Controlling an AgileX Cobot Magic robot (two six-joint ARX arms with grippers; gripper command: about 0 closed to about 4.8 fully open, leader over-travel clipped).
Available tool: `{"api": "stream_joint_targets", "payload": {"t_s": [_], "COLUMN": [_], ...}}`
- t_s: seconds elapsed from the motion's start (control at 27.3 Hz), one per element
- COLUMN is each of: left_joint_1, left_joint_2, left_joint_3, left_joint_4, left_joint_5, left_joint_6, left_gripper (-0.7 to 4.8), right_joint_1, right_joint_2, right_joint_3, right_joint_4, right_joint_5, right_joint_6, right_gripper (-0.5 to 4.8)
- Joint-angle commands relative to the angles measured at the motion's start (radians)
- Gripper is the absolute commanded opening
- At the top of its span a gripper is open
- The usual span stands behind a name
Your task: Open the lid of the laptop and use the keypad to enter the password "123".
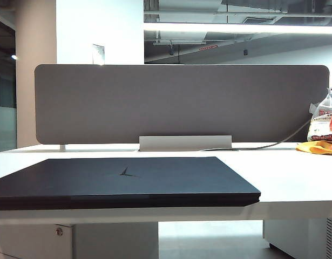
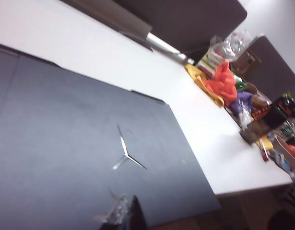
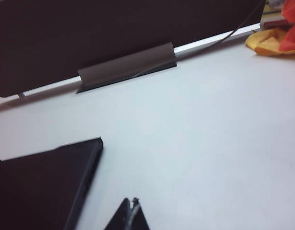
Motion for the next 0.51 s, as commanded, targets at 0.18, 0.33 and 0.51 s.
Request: {"api": "stream_joint_targets", "payload": {"t_s": [0.18,0.33,0.51], "left_joint_1": [-0.100,-0.179,-0.268], "left_joint_2": [0.132,0.250,0.405], "left_joint_3": [0.068,0.136,0.229], "left_joint_4": [-0.026,-0.028,-0.039], "left_joint_5": [-0.013,-0.065,-0.138], "left_joint_6": [-0.023,0.025,0.093], "left_gripper": [-0.05,-0.06,-0.06], "right_joint_1": [0.001,0.001,0.001], "right_joint_2": [0.109,0.227,0.381], "right_joint_3": [0.133,0.208,0.328], "right_joint_4": [-0.019,-0.019,-0.060], "right_joint_5": [-0.015,-0.074,-0.190], "right_joint_6": [-0.003,-0.003,-0.005], "right_gripper": [-0.05,-0.05,-0.05]}}
